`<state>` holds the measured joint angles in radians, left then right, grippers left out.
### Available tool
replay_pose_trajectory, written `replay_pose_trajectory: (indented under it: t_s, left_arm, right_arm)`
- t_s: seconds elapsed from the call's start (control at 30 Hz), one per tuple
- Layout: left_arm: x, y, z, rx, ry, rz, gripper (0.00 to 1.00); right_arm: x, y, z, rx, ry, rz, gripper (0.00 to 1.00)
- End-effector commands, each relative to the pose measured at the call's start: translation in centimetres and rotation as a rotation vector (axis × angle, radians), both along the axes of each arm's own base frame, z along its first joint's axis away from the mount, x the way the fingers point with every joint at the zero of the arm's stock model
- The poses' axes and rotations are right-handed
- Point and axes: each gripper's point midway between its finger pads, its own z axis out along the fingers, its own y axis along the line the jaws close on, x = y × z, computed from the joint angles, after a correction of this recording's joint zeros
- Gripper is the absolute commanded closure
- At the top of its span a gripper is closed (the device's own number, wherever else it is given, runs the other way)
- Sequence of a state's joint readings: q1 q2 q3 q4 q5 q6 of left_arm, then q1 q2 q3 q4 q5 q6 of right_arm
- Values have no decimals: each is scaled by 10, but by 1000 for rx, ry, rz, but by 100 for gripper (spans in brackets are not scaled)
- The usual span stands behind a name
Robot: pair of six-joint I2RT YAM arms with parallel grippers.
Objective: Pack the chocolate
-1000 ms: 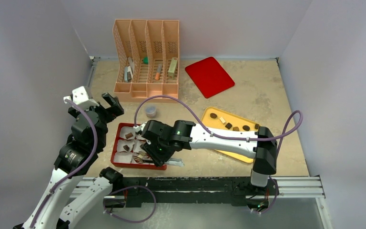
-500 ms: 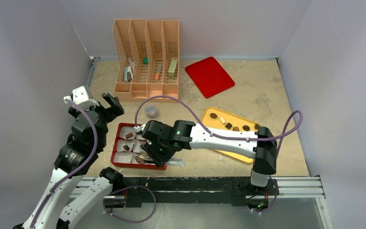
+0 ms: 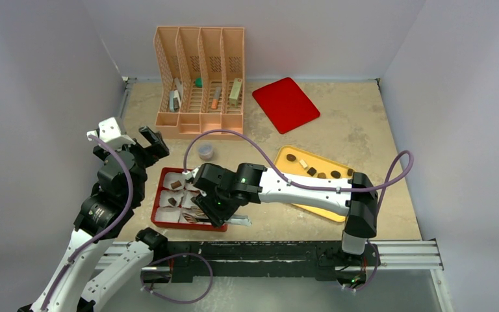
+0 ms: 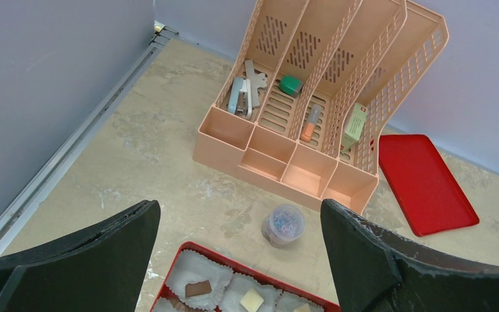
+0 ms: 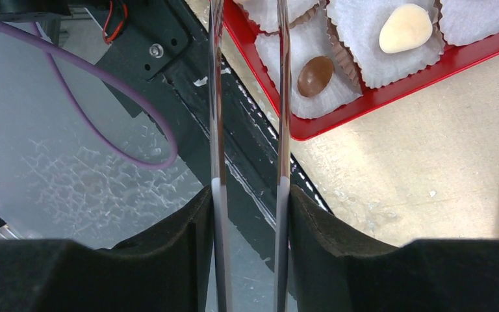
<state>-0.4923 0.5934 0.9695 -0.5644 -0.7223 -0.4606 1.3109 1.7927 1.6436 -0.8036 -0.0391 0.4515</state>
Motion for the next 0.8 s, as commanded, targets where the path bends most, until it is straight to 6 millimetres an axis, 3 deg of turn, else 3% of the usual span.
replay_pose_trajectory:
  t_s: [0.0,0.27,0.47,0.77]
  left_arm:
    - [0,0,23,-32,-61,1,7]
    - [-1,0,22,-33,-61,0,7]
    - [0,0,16,-27,-49,2,7]
    - [6,-5,3,-23,-26,-10,7]
  right_arm:
    - [3,11,24,67,-25,-5,55]
    - [5,9,26,69,-37,-20,55]
    - [7,0,43,90,-56,-53,57]
    - [44,-38,73,59,-240,-196,59]
